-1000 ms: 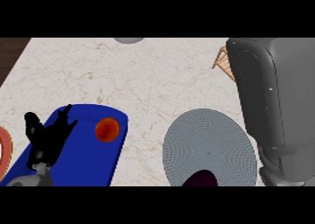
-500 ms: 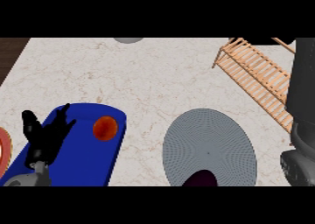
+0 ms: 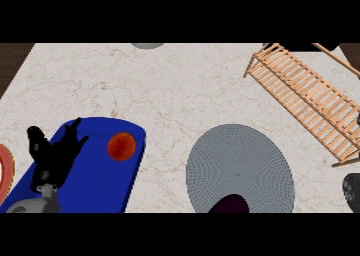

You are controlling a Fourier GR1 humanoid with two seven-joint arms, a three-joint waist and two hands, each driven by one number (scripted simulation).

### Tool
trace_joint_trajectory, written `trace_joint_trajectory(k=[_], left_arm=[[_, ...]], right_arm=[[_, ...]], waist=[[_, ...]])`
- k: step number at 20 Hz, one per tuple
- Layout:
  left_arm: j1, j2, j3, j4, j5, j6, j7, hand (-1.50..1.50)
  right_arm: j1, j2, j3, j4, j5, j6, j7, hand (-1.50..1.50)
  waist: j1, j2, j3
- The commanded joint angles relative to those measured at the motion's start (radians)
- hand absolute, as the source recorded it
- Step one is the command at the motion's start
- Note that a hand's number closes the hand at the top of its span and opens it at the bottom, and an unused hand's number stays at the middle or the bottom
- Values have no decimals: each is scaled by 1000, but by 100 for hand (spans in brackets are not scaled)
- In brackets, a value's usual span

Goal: Pick the croissant from the placemat and place it in the tiered shelf

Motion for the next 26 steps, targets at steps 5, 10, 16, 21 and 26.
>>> trace_joint_trajectory(k=[5,10,16,21,26], left_arm=[[32,-1,8,19,-7,-16,-29,0],[-31,-29,-2,28,-27,29,10,0],[14,-15,-2,2,-14,-14,10,0],[26,-33,-11,-34,-28,8,22,0],[21,-39,-10,-14,-27,-2,2,0]], right_arm=[[45,-55,-20,113,-22,-91,1,150],[94,-83,6,100,-57,-68,-32,150],[95,-114,-9,211,-111,-207,-105,150],[95,-144,24,152,-135,-150,-81,150],[75,-174,49,244,-137,-117,-92,150]], waist=[[10,5,-2],[2,3,-2],[10,5,-2],[6,2,-2],[10,4,-2]])
